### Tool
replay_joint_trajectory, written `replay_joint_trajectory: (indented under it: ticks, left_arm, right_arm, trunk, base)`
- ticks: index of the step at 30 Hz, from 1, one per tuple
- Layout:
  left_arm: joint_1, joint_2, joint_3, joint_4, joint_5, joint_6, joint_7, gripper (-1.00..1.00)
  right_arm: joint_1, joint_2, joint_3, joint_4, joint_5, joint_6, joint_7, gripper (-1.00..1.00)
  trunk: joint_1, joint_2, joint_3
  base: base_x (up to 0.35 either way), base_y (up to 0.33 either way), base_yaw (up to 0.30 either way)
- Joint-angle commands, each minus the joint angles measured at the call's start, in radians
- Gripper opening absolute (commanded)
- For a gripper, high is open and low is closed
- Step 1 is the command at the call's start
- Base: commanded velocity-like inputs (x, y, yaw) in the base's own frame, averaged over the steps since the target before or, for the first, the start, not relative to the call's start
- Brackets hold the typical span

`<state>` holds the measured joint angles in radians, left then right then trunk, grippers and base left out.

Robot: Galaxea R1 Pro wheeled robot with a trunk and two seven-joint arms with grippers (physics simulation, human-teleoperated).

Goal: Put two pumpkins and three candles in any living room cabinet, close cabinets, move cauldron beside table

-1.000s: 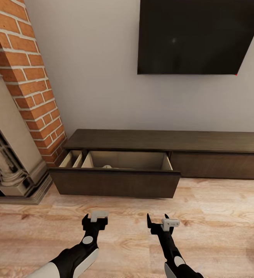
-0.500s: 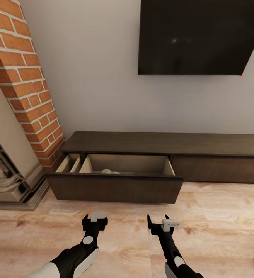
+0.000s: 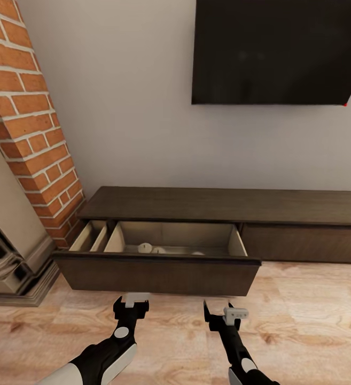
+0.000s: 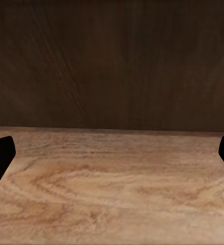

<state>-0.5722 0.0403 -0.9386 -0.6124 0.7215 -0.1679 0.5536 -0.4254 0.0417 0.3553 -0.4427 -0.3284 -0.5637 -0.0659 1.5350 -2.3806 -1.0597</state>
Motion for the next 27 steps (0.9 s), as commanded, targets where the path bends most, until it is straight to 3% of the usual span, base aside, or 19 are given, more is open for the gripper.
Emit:
replay_joint_trajectory:
  ticks: [1,13,27]
  left_arm:
    - [-0.001,0.001,-0.008,-0.002,0.010,-0.007,0.007,1.00]
    - [-0.001,0.001,-0.008,-0.002,0.010,-0.005,0.008,1.00]
    - [-0.001,0.001,-0.006,0.000,0.012,0.001,0.004,1.00]
  right_arm:
    - [-0.001,-0.001,0.008,0.009,-0.006,-0.001,-0.007,1.00]
    - [-0.001,0.001,0.010,0.067,-0.005,-0.008,0.001,1.00]
    - [-0.001,0.000,0.010,0.068,-0.007,-0.008,0.001,1.00]
  trunk:
    - [0.000,0.000,-0.001]
    - [0.000,0.000,-0.001]
    - [0.000,0.000,-0.001]
  base:
    - [0.023,0.000,0.000]
    - [0.015,0.001,0.000]
    - [0.263,0.064,0.000]
